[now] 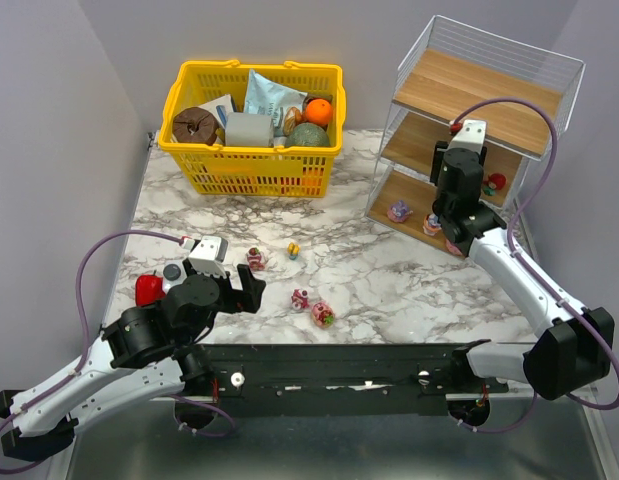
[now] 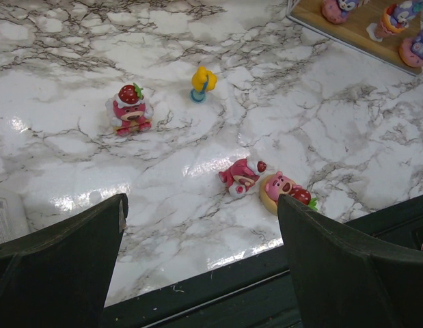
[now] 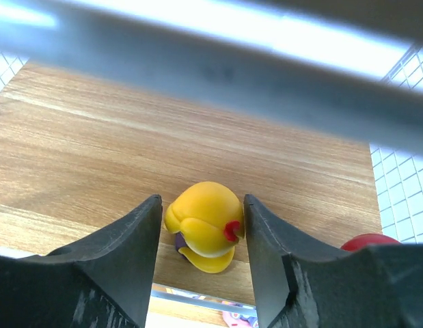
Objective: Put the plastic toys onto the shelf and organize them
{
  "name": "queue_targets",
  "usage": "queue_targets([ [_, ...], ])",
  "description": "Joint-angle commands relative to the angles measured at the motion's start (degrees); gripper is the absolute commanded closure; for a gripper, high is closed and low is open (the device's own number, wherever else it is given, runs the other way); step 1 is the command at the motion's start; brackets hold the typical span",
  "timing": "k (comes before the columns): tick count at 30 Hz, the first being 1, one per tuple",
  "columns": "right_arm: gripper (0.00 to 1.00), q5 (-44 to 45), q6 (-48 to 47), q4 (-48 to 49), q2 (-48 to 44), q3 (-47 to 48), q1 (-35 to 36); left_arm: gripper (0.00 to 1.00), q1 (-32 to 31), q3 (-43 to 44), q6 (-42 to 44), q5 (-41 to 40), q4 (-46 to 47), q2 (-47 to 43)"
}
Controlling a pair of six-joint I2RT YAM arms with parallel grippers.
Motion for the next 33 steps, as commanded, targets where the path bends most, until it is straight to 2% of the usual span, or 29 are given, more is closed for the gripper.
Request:
queue_targets([
  [1, 0.39, 0.8, -1.1, 0.2, 0.9, -0.8, -0.4, 0.01, 0.2, -0.3, 0.1, -1.6, -0.2, 0.3],
  [14, 0.28, -2.6, 1.3, -1.5, -2.4, -0.7, -0.4, 0.01, 0.3, -0.3, 0.0, -1.7, -0.1, 0.3],
  [18, 0.25, -4.9, 2.5, -7.5, -5.2, 0.7, -0.4, 0.01, 0.2, -0.3, 0.0, -1.7, -0.2, 0.2],
  [19, 0.24, -5.0, 5.4, -8.9, -5.7, 1.9, -0.4, 0.01, 0.2, -0.3, 0.0, -1.7, -0.2, 0.2],
  [25, 0.21, -10.4, 9.3, -16.4, -9.5, 3.9, -0.4, 0.01, 0.2, -0.3, -0.2, -1.9, -0.3, -0.2],
  [31, 0.19, -21.3, 12.7, -21.4, -14.0, 4.5, -0.4, 0.01, 0.2, -0.3, -0.2, -1.7, -0.2, -0.4],
  [33, 0.19, -25.8, 14.4, -25.9, -14.3, 6.4, -0.2, 0.01, 0.2, -0.3, -0.2, -1.8, -0.2, -0.5],
])
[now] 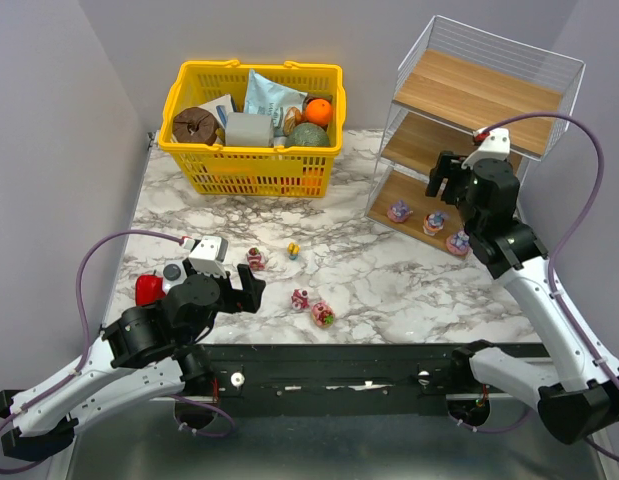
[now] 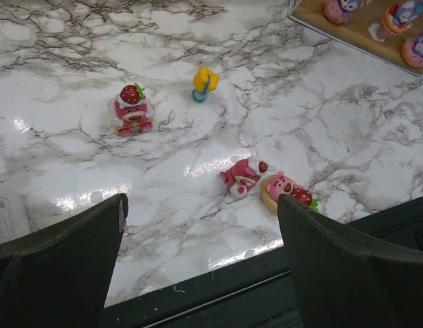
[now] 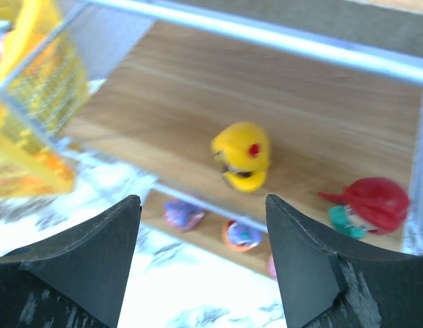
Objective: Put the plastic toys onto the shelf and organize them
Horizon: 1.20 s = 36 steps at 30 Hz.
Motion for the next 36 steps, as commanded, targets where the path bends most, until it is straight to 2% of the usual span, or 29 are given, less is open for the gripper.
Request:
queue_targets([
  [1, 0.20, -12.0, 5.0, -9.0, -1.4, 4.0, 0.1, 0.01, 0.2, -0.3, -0.2, -1.6, -0.2, -0.7],
  [3, 0.19, -15.3, 5.1, -7.6, -2.0, 2.9, 2.7, 0.01, 0.2, -0.3, -0.2, -1.6, -0.3, -0.8],
  [6, 0.17, -14.5, 4.9, -5.1, -1.7, 0.7, 9.2, 0.01, 0.2, -0.3, -0.2, -1.6, -0.3, -0.7],
  [10, 0.14, -15.7, 4.6, -0.4, 3.3, -1.6, 16.2, 0.01, 0.2, -0.2, -0.3, -1.7, -0.4, -0.8],
  [14, 0.09, -22.8, 1.9, 8.9, 10.2, -5.4, 21.2, 0.01, 0.2, -0.2, -0.3, -1.7, -0.4, -0.9],
  [18, 0.08, -35.6, -6.0, 19.0, 18.4, -7.0, 21.7, 0.01, 0.1, -0.3, -0.3, -1.7, -0.3, -1.1],
  [23, 0.07, -45.1, -17.2, 20.8, 27.8, -4.6, 21.6, 0.01, 0.1, -0.3, -0.3, -1.7, -0.3, -1.2],
  [30, 0.07, -53.3, -22.9, 20.9, 39.6, 1.2, 21.5, 0.01, 0.1, -0.4, -0.2, -1.7, -0.2, -0.9],
  [36, 0.09, -53.5, -23.9, 23.0, 46.9, 5.5, 21.5, 0.01, 0.1, -0.3, -0.2, -1.7, -0.3, -0.6],
])
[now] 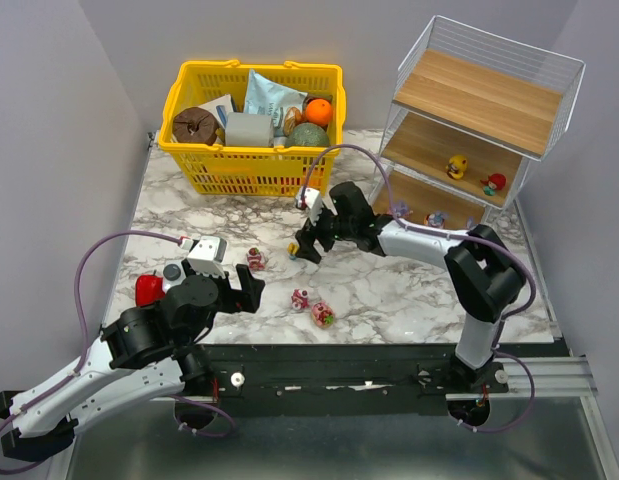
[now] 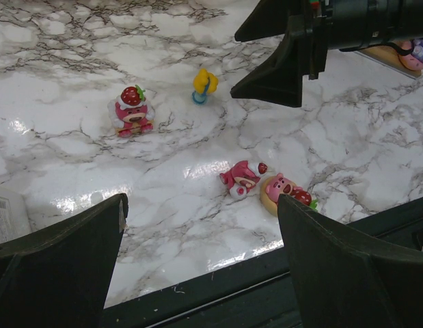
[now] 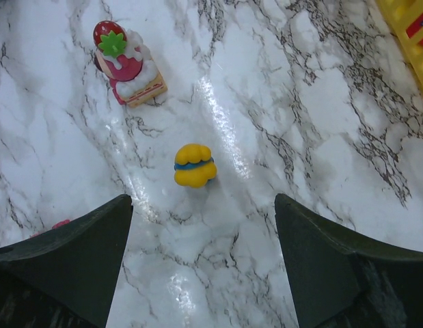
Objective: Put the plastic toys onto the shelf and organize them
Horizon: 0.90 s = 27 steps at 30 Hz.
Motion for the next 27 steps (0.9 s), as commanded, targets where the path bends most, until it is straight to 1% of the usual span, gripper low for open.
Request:
queue_targets([
  [1, 0.09, -2.9, -2.5, 3.5, 3.9, 3.6, 0.0, 0.01, 0.1, -0.3, -0.1, -1.7, -0.3, 0.0],
  [6, 0.11, -6.6, -2.3, 3.1, 7.8, 5.9, 0.0, 0.01, 0.1, -0.3, -0.1, -1.9, -0.3, 0.1],
  [12, 0.15, -7.9, -1.3, 2.5, 10.5, 7.3, 0.0, 0.01, 0.1, -0.4, -0.1, -1.9, -0.4, 0.1],
  [20, 0.20, -7.1, 0.6, 3.5, 14.2, 8.1, 0.0, 0.01, 0.1, -0.4, -0.1, -1.9, -0.3, -0.1],
  [27, 0.21, -4.7, 2.4, 4.6, 14.4, 8.1, 0.0, 0.01, 0.1, -0.4, -0.1, -1.9, -0.3, -0.2],
])
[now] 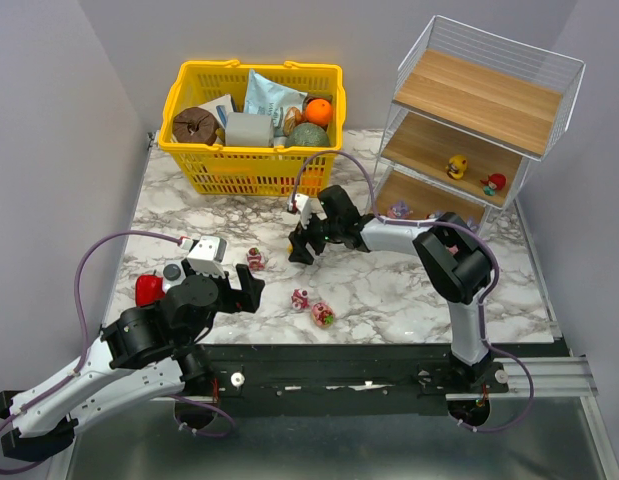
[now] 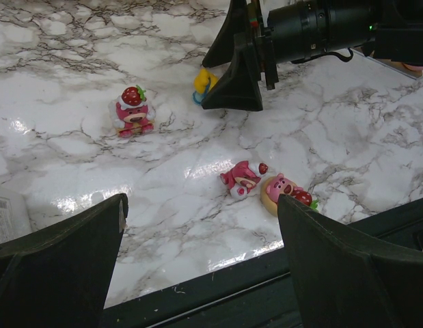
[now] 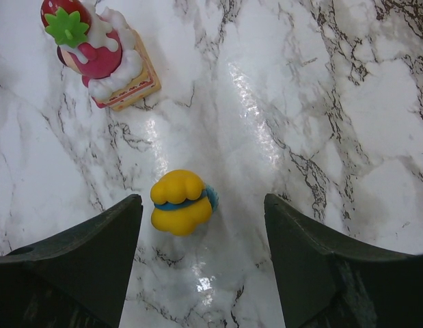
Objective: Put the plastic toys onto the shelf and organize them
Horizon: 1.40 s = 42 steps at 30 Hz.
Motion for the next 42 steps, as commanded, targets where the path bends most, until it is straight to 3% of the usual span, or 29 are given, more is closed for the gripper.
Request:
queue_targets([
  [1, 0.22, 1.2, 1.6, 2.3, 1.1, 1.6, 0.0, 0.01, 0.1, -0.4, -0.1, -1.7, -0.4, -0.2],
  [8, 0.25, 1.0, 2.9, 2.4, 2.2, 2.0, 0.1, 0.01, 0.1, -0.4, -0.1, -1.7, -0.4, 0.0],
  [25, 0.47, 3.6, 7.3, 7.5, 3.3, 1.2, 0.7, 0.01, 0.1, -0.4, -0.1, -1.8, -0.3, 0.0],
  [33, 0.82, 4.5, 8.7, 10.4, 1.1, -1.2, 1.8, 0.01, 0.1, -0.3, -0.1, -1.8, -0.3, 0.0],
  [38, 0.93, 7.1, 11.4, 10.8, -1.0, -2.0, 2.4, 0.01, 0.1, -0.3, -0.1, -1.9, -0.3, 0.1],
  [42, 0.94, 11.7, 14.5, 10.2, -4.5, -3.4, 2.5, 0.01, 0.1, -0.4, -0.1, -1.9, -0.3, 0.0],
])
